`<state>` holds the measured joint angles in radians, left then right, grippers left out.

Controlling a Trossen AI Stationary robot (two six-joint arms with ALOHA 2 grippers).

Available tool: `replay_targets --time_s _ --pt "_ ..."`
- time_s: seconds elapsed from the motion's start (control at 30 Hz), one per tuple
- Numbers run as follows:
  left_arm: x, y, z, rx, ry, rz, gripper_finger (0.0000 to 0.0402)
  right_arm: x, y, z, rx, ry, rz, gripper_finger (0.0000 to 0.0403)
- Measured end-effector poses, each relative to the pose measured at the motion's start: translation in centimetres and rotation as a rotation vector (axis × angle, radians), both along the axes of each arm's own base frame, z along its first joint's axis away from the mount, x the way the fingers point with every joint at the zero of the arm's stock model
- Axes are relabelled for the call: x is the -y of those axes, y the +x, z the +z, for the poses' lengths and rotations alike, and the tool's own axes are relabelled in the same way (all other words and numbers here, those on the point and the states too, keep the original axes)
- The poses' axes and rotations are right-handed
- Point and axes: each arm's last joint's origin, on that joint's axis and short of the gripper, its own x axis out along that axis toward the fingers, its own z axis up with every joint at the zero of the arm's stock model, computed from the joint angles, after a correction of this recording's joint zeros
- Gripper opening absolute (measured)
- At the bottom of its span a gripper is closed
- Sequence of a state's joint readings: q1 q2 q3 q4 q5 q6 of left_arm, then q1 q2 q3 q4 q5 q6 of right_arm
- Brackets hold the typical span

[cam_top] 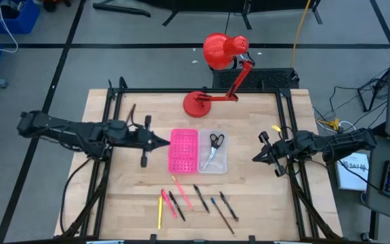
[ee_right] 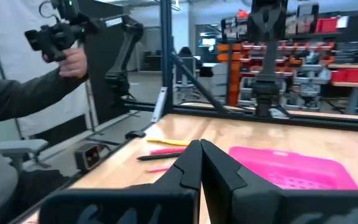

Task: Pick & place school supplies into a supply box
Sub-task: Put the right black transparent pen into the pink supply box

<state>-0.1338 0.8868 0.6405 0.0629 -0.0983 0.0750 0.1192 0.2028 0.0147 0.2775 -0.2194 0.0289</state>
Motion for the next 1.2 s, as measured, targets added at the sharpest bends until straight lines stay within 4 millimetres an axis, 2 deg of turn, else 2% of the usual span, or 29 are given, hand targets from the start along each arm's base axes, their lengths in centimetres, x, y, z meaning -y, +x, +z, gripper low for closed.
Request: replay_targets --time_s 0.2,0.27,0.4,0.5,0.6,0.73,0.83,0.93,1.03,1.2 --pt "-0.4 -2.5 -7.2 0.085 0.049 -0.059 0.0001 0.3 0.1 0.2 -0.008 0.091 -0.099 0.0000" --pt "-0.8 -3.2 -8.6 0.109 0.057 -0.061 0.0001 0.4 0.1 0.3 0.005 0.122 -0.130 0.0000" --pt "-1.7 -3.9 -9.4 0.118 0.016 -0.062 0.0001 0.6 0.1 0.8 0.076 0.050 -0.209 0.0000" --pt "-2.2 -4.0 -9.9 0.100 -0.017 0.008 0.0006 0.9 0.0 1.2 0.115 0.034 -0.301 0.0000" --pt "-2.6 -4.0 -9.8 0.106 -0.008 0.124 0.0020 1.0 0.3 0.4 -0.027 0.030 -0.371 0.0000" --pt "-3.0 -4.1 -9.8 0.105 0.010 0.255 0.0035 0.2 1.3 4.3 -0.133 0.089 -0.342 0.0000" --pt "-3.3 -4.2 -9.9 0.098 0.027 0.382 0.0039 -1.3 3.3 5.8 -0.319 0.061 -0.292 0.0000" --pt "-3.7 -4.3 -10.2 0.076 0.017 0.507 0.0040 -3.8 6.0 8.3 -0.444 0.014 -0.294 0.0000" --pt "-3.8 -4.4 -10.3 0.079 -0.016 0.560 0.0041 -7.1 9.0 10.0 -0.607 -0.038 -0.306 0.0000" --pt "-3.8 -4.4 -10.4 0.068 -0.030 0.552 0.0041 -13.2 13.1 11.2 -0.892 -0.072 -0.408 0.0000"
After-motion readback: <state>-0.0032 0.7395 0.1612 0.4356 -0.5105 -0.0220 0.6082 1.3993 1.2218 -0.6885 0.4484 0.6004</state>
